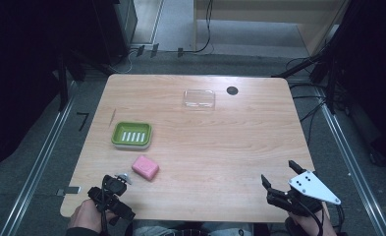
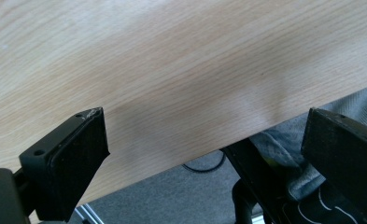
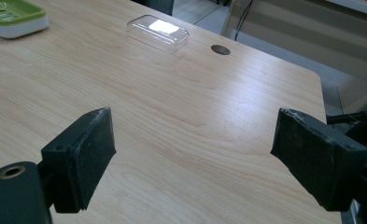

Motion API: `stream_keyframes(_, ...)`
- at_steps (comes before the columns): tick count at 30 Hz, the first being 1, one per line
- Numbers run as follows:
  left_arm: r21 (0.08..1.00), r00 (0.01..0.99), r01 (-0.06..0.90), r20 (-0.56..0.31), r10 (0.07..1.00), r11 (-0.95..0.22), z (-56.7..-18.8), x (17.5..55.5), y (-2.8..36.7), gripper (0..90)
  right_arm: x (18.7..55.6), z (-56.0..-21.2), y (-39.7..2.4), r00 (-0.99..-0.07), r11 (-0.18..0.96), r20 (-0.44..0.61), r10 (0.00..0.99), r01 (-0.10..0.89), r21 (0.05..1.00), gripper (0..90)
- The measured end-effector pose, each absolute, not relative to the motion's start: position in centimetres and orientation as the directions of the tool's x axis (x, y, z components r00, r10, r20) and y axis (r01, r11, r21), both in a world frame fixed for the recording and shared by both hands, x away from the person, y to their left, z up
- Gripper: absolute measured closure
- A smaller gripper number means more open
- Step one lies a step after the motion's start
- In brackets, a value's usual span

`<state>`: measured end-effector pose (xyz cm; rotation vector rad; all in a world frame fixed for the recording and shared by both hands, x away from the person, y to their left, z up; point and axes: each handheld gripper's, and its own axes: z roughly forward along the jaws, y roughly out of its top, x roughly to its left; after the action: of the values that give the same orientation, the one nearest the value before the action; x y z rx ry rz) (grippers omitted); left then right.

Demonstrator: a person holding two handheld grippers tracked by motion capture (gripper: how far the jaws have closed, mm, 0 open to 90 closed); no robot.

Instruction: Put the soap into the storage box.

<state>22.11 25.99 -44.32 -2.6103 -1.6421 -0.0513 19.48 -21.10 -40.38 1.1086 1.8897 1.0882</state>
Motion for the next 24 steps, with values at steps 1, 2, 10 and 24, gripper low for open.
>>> stream_keyframes(1, -0.018, 0.430, 0.903, 0.057, 0.901, -0.430, -44.2, 22.1, 26.0, 1.4, 19.5, -40.4, -21.1, -0.401, 0.287, -0.140, 0.905, 0.335, 0.898, 13.5)
stream_keyframes(2, -0.014, 0.429, 0.903, 0.057, 0.901, -0.429, -44.1, 22.1, 26.0, 1.4, 19.5, -40.4, -21.1, -0.401, 0.287, -0.140, 0.905, 0.335, 0.898, 13.5)
stream_keyframes(10, 0.005, 0.448, 0.894, 0.055, 0.893, -0.448, -43.9, 22.3, 25.6, 1.1, 19.6, -40.4, -21.1, -0.392, 0.287, -0.142, 0.909, 0.341, 0.895, 13.5)
stream_keyframes(24, 0.032, 0.462, 0.885, 0.066, 0.885, -0.464, -42.9, 24.1, 25.2, 0.6, 19.6, -40.4, -21.0, -0.393, 0.289, -0.140, 0.909, 0.348, 0.892, 13.6)
